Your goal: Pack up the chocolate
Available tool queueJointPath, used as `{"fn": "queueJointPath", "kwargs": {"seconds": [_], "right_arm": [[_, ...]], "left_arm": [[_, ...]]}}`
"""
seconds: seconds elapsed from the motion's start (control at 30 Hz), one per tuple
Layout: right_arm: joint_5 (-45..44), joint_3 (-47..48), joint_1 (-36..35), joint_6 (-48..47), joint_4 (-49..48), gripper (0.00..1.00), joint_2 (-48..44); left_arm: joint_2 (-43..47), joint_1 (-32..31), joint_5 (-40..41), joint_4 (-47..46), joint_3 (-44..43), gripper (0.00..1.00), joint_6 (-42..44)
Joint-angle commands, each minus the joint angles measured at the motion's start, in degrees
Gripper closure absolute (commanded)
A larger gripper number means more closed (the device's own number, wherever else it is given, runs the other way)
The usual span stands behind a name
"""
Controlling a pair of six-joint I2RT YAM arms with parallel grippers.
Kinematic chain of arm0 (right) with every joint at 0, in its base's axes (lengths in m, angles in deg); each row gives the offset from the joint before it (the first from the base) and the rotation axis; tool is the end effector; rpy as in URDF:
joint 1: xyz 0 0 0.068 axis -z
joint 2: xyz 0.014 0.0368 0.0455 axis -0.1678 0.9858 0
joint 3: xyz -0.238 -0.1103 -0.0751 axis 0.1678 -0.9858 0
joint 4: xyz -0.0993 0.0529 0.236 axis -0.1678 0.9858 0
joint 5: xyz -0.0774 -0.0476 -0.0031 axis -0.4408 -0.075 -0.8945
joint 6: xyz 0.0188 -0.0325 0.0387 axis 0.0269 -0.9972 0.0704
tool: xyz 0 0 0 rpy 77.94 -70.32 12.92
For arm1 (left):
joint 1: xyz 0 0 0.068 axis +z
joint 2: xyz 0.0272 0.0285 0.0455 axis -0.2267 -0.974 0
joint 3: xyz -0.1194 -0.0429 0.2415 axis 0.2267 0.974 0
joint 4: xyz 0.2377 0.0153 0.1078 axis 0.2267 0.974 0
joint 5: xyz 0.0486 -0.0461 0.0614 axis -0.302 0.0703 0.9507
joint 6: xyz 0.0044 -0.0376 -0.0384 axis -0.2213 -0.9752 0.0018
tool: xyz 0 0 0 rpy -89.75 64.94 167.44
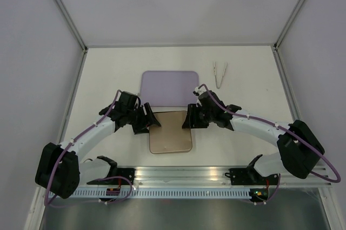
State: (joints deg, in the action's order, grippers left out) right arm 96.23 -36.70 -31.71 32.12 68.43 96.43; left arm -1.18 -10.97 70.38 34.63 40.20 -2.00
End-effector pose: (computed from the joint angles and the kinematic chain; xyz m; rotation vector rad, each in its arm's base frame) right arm 0.2033 0.1915 0.1964 -0.1848 2.5982 0.9095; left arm 0.1942 -0.0996 0.1961 -0.3703 2.7272 -0.8329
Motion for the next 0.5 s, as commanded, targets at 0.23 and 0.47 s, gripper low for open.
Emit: {"fn": "queueJointPath", "kwargs": {"seconds": [0.23,0.47], "right_arm": [[-7.91,6.94,-3.28,0.61,7.17,0.49,0.61],[-12.20,8.87,-3.37,-0.44,9.54,0.51,2.62]], "left_arm": [[-0.30,0.26,1.27,-2.10,-2.10,0.31,-0.93],[-3.28,0.17,5.04,-0.35,-5.16,0.31,-0.93]]}}
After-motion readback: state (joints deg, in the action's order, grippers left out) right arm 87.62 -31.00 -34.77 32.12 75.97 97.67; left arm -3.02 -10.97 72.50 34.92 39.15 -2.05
